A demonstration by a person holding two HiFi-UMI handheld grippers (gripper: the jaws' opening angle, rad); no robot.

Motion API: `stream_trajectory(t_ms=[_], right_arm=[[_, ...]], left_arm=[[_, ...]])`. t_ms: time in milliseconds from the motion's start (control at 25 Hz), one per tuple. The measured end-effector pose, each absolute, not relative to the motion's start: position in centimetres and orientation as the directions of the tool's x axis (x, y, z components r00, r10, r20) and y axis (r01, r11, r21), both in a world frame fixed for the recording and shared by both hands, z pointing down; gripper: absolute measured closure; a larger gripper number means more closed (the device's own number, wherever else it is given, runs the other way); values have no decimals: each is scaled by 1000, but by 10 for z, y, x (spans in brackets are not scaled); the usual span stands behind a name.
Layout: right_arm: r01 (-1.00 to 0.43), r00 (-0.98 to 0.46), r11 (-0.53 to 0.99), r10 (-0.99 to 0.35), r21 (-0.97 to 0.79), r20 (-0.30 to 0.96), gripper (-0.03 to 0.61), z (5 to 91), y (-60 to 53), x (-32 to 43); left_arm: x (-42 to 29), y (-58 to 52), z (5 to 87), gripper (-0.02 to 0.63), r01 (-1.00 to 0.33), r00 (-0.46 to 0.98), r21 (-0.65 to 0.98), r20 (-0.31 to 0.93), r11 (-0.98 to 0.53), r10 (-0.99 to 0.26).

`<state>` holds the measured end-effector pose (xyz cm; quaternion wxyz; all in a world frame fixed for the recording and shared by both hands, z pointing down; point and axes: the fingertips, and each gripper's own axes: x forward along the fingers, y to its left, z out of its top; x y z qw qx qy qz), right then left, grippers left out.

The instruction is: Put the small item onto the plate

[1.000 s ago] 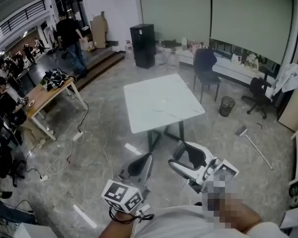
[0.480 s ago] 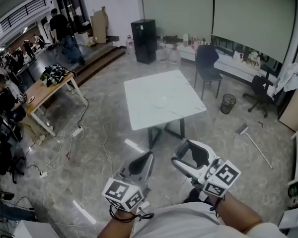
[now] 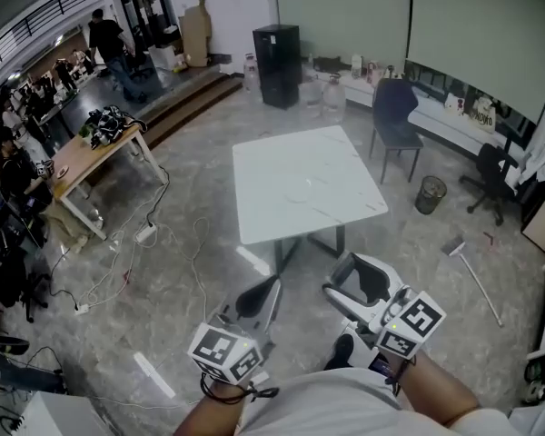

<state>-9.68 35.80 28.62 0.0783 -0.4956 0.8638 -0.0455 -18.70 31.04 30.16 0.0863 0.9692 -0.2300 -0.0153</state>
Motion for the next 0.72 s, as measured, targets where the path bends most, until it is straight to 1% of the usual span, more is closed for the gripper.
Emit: stream_trajectory(t_ms=[240, 480, 720], right_arm=[[-832, -529, 535, -845, -146, -81, 284, 289, 298, -29], [-804, -564, 570, -821, -170, -82, 284, 294, 248, 53], [-783, -596, 600, -799, -164, -80, 284, 297, 215, 94]], left_arm=[[-123, 252, 303, 609, -481, 874, 172, 21, -859, -485], [-46, 204, 306, 609, -528, 846, 174, 28, -831, -532], [1, 176, 313, 609, -538, 840, 185, 31, -823, -542]])
